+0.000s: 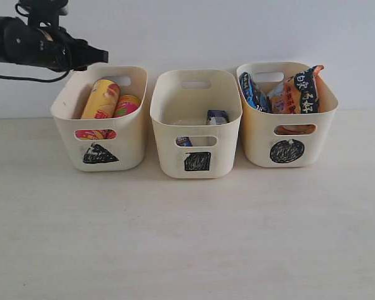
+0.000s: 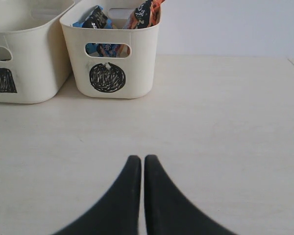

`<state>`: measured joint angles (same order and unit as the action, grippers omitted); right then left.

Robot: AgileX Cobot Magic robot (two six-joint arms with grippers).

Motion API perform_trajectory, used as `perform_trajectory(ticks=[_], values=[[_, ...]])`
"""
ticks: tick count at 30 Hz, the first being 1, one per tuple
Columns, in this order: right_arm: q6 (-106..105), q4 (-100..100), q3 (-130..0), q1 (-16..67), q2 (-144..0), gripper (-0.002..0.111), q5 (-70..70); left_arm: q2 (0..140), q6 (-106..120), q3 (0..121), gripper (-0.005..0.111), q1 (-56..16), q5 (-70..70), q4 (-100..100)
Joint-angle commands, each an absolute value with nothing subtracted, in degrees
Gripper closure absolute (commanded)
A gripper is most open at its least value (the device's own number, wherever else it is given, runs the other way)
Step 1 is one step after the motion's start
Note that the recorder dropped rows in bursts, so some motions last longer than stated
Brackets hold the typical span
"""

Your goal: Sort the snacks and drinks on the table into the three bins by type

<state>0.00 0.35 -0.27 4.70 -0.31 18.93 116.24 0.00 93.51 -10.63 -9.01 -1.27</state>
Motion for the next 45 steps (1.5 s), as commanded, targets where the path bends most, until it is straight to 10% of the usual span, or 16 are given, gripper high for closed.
perform_trajectory(ticks=[1, 45], values=[[-0.37, 0.42, 0.0, 4.57, 0.0, 0.108, 18.45, 112.59, 0.0, 93.32, 0.102, -10.55, -16.76, -1.28], [-0.37, 0.42, 0.0, 4.57, 0.0, 0.108, 18.45, 46.28, -0.44, 45.99, 0.102, -10.55, -39.21, -0.83]])
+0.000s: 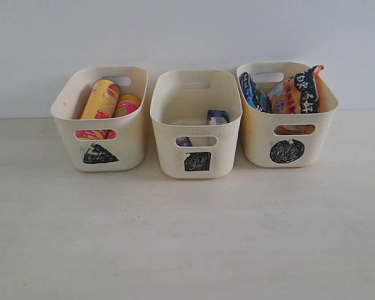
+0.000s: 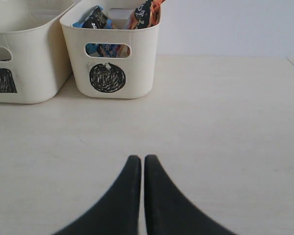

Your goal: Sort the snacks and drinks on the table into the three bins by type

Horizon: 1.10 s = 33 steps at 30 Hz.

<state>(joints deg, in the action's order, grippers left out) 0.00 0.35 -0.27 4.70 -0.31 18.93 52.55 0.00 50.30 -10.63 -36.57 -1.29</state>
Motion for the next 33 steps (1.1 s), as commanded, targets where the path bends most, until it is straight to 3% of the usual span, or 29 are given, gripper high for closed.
perform_trajectory(ticks=[1, 13, 20, 33], values=[[-0.37, 0.42, 0.0, 4.57, 0.0, 0.108, 18.45, 42.26, -0.44, 43.64, 0.102, -10.55, -40.09, 0.0], [-0.37, 0.42, 0.0, 4.57, 0.0, 0.108, 18.45, 12.91, -0.44, 26.57, 0.102, -10.55, -26.38, -2.13], [-0.37, 0.42, 0.0, 4.57, 0.0, 0.108, 18.45, 9.48, 2.34, 16.95, 0.102, -10.55, -12.2, -3.67], [-0.37, 0.42, 0.0, 4.57, 0.0, 0.108, 18.45, 8.35, 1.54, 7.07, 0.102, -1.89, -7.68, -1.1]])
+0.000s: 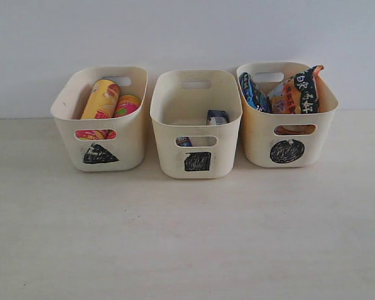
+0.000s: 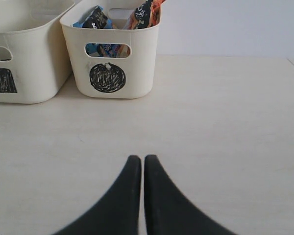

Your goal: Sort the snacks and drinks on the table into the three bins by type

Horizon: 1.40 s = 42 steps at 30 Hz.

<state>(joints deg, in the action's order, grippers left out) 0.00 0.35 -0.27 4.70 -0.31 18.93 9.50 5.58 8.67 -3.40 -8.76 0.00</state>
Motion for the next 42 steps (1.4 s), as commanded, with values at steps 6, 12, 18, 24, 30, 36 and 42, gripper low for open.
perform_trajectory(ticks=[6, 12, 18, 24, 30, 36, 42], values=[[-0.37, 0.42, 0.0, 4.57, 0.0, 0.108, 18.45, 3.52, -1.93, 3.8, 0.102, -1.8, -7.37, -3.79], [-0.37, 0.42, 0.0, 4.57, 0.0, 0.108, 18.45, 0.27, -1.93, 0.0, 0.102, -1.8, -7.29, -3.68], [-0.37, 0.42, 0.0, 4.57, 0.0, 0.108, 18.45, 0.0, -1.93, 0.0, 0.102, -1.8, -9.29, -3.68], [-0.37, 0.42, 0.0, 4.57, 0.0, 0.108, 18.45, 0.0, -1.49, 0.0, 0.102, -1.76, -14.78, -3.95], [-0.37, 0.42, 0.0, 4.57, 0.0, 0.108, 18.45, 0.0, 0.0, 0.0, 0.102, -1.76, -16.26, -4.31], [-0.37, 0.42, 0.0, 4.57, 0.0, 0.108, 18.45, 0.0, -0.69, 0.0, 0.102, -1.76, -16.89, -3.67], [-0.37, 0.42, 0.0, 4.57, 0.0, 0.108, 18.45, 0.0, -0.58, 0.0, 0.102, -1.76, -16.89, -3.66]])
